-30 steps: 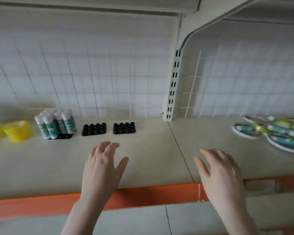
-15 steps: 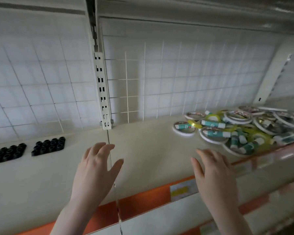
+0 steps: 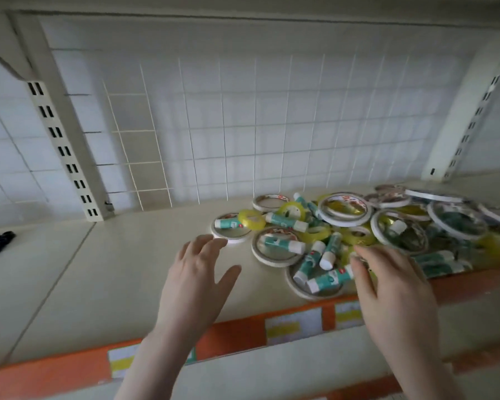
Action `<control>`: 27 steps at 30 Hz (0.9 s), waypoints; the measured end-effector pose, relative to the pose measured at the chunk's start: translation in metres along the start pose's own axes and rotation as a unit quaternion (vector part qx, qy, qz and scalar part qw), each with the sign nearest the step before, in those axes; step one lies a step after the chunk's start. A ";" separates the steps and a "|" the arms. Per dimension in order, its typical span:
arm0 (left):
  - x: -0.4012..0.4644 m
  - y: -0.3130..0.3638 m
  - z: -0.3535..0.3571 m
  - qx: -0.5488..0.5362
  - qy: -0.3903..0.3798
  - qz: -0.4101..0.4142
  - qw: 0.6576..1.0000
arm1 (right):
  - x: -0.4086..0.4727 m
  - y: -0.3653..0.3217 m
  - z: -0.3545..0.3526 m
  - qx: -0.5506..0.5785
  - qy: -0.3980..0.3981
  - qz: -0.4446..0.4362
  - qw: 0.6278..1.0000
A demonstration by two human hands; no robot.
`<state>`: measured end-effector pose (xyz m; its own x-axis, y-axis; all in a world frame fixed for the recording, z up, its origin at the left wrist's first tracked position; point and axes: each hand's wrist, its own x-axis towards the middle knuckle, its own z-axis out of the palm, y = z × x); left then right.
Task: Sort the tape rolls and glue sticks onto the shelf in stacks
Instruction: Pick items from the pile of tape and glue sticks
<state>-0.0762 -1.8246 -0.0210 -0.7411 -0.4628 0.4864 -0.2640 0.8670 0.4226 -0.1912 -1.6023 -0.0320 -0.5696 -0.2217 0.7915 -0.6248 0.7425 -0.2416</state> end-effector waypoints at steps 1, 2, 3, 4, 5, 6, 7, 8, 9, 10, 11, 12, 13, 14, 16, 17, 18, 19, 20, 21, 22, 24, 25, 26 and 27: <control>0.003 0.011 0.005 0.003 -0.001 0.009 1.000 | 0.004 0.010 -0.001 0.007 0.001 0.000 1.000; 0.006 0.021 0.009 0.003 -0.001 0.012 1.000 | 0.008 0.017 -0.002 0.016 0.001 -0.006 1.000; 0.009 0.030 0.011 0.002 -0.002 0.014 1.000 | 0.011 0.024 -0.002 0.025 -0.003 -0.012 1.000; 0.012 0.038 0.014 0.002 -0.004 0.016 1.000 | 0.014 0.030 -0.001 0.032 -0.011 -0.015 0.999; 0.015 0.045 0.016 0.004 -0.008 0.020 1.000 | 0.017 0.036 -0.001 0.038 -0.021 -0.016 0.999; 0.018 0.052 0.018 0.008 -0.012 0.027 1.000 | 0.019 0.041 -0.001 0.044 -0.028 -0.016 0.999; 0.022 0.058 0.021 0.011 -0.018 0.037 0.999 | 0.020 0.045 0.000 0.050 -0.031 -0.015 0.998; 0.025 0.064 0.024 0.014 -0.025 0.049 0.998 | 0.019 0.049 0.001 0.053 -0.030 -0.017 0.998; 0.029 0.068 0.028 0.020 -0.036 0.061 0.997 | 0.019 0.052 0.002 0.056 -0.027 -0.020 0.998; 0.033 0.072 0.032 0.027 -0.046 0.073 0.996 | 0.019 0.055 0.003 0.058 -0.023 -0.023 0.998; 0.036 0.075 0.035 0.031 -0.056 0.083 0.994 | 0.019 0.057 0.004 0.062 -0.022 -0.026 0.997; 0.039 0.077 0.039 0.030 -0.063 0.097 0.993 | 0.019 0.057 0.005 0.067 -0.024 -0.028 0.997; 0.043 0.078 0.043 0.026 -0.068 0.113 0.991 | 0.019 0.058 0.006 0.071 -0.028 -0.028 0.997; 0.045 0.080 0.047 0.026 -0.075 0.131 0.988 | 0.020 0.058 0.007 0.074 -0.034 -0.028 0.996; 0.049 0.081 0.054 0.035 -0.092 0.170 0.981 | 0.020 0.059 0.008 0.080 -0.041 -0.027 0.996; 0.051 0.080 0.056 0.038 -0.093 0.190 0.977 | 0.019 0.061 0.008 0.082 -0.044 -0.029 0.995; 0.053 0.079 0.058 0.039 -0.091 0.206 0.974 | 0.019 0.062 0.009 0.084 -0.046 -0.034 0.995; 0.054 0.078 0.060 0.037 -0.090 0.214 0.972 | 0.019 0.063 0.010 0.089 -0.050 -0.041 0.994; 0.056 0.076 0.061 0.032 -0.089 0.217 0.972 | 0.019 0.064 0.011 0.096 -0.058 -0.050 0.992; 0.057 0.075 0.062 0.028 -0.086 0.219 0.972 | 0.019 0.065 0.012 0.106 -0.066 -0.058 0.990; 0.058 0.074 0.063 0.025 -0.083 0.220 0.972 | 0.019 0.065 0.013 0.115 -0.074 -0.065 0.988; 0.060 0.073 0.064 0.028 -0.076 0.215 0.973 | 0.020 0.067 0.014 0.130 -0.084 -0.074 0.985; 0.061 0.072 0.065 0.032 -0.072 0.214 0.974 | 0.020 0.068 0.014 0.135 -0.086 -0.078 0.984; 0.062 0.071 0.066 0.036 -0.067 0.213 0.974 | 0.020 0.069 0.015 0.138 -0.088 -0.083 0.983; 0.062 0.070 0.068 0.039 -0.063 0.211 0.975 | 0.020 0.070 0.015 0.140 -0.091 -0.090 0.982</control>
<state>-0.1826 -1.7802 -0.0129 -0.8625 -0.0408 0.5045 0.0375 0.9889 0.1440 -0.2545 -1.5639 -0.0415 -0.5074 -0.4613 0.7279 -0.8316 0.4835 -0.2732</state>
